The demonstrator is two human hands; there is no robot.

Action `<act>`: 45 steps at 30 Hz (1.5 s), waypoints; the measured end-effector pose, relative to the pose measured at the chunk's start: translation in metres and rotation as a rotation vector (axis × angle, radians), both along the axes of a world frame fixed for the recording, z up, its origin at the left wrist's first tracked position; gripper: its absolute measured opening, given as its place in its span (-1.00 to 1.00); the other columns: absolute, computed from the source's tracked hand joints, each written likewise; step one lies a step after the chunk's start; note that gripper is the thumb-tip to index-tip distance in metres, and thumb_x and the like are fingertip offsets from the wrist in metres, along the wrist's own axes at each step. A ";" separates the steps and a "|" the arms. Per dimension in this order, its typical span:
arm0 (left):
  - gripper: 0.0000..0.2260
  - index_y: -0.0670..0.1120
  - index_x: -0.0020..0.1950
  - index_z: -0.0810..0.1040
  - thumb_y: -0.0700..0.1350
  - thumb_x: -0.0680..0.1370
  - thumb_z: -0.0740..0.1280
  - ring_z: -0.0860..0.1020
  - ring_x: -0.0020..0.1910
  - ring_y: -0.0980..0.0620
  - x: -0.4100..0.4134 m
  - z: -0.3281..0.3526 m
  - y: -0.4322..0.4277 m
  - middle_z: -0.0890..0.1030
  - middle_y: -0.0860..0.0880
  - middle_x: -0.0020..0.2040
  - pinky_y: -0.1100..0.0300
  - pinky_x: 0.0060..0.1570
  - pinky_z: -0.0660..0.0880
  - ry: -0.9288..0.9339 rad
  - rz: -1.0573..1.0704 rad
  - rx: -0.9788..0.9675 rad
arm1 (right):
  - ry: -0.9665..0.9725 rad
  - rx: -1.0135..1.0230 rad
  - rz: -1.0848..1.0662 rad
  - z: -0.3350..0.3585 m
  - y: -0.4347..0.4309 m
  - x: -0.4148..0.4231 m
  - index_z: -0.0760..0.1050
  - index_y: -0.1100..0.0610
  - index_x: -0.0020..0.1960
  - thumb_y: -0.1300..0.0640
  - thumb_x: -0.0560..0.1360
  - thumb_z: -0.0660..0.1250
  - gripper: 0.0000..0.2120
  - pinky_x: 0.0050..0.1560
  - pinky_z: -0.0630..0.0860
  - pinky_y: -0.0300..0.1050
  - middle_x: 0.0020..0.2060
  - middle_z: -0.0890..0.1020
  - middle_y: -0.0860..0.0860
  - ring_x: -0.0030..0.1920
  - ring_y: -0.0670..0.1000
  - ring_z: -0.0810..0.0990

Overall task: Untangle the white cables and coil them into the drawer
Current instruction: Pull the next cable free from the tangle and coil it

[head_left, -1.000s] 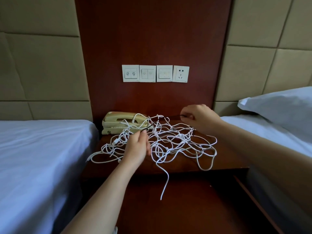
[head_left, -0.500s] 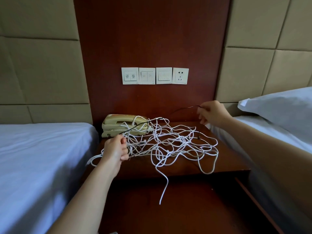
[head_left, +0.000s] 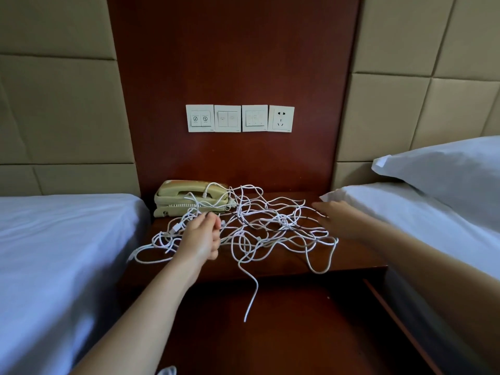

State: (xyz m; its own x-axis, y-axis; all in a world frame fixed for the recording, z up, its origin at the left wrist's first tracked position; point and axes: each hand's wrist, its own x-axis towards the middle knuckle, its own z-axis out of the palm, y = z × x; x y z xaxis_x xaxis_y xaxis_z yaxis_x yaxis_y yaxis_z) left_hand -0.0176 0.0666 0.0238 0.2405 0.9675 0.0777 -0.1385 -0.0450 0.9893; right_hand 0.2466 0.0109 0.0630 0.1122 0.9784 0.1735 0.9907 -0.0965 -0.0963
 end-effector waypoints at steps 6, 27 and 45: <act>-0.66 -0.13 -0.24 0.33 -0.02 0.66 0.03 0.12 -0.64 0.18 0.019 0.001 -0.022 0.20 0.11 -0.58 0.37 -0.62 0.06 0.045 -0.037 0.089 | -0.016 -0.053 0.044 -0.033 -0.014 0.002 0.33 0.22 0.34 0.12 0.57 0.19 -0.63 0.24 0.34 -0.09 0.30 0.44 0.11 0.31 0.11 0.40; -0.65 -0.14 -0.27 0.33 -0.04 0.67 0.01 0.08 -0.63 0.17 0.038 -0.001 -0.049 0.14 0.09 -0.55 0.43 -0.59 0.08 0.115 -0.244 0.169 | 0.677 0.407 0.371 -0.042 -0.027 -0.081 0.53 0.13 0.13 0.15 0.58 0.22 -0.82 -0.35 0.29 -0.35 -0.37 0.50 -0.14 -0.42 -0.20 0.45; -0.60 -0.11 -0.36 0.30 0.05 0.63 0.08 0.10 -0.60 0.18 0.024 0.001 -0.053 0.16 0.06 -0.53 0.32 -0.55 0.02 0.155 -0.478 -0.120 | 0.606 0.476 0.428 -0.037 -0.030 -0.081 0.50 0.06 -0.20 0.17 0.56 0.26 -0.83 -0.37 0.31 -0.14 -0.41 0.52 0.07 -0.40 0.06 0.43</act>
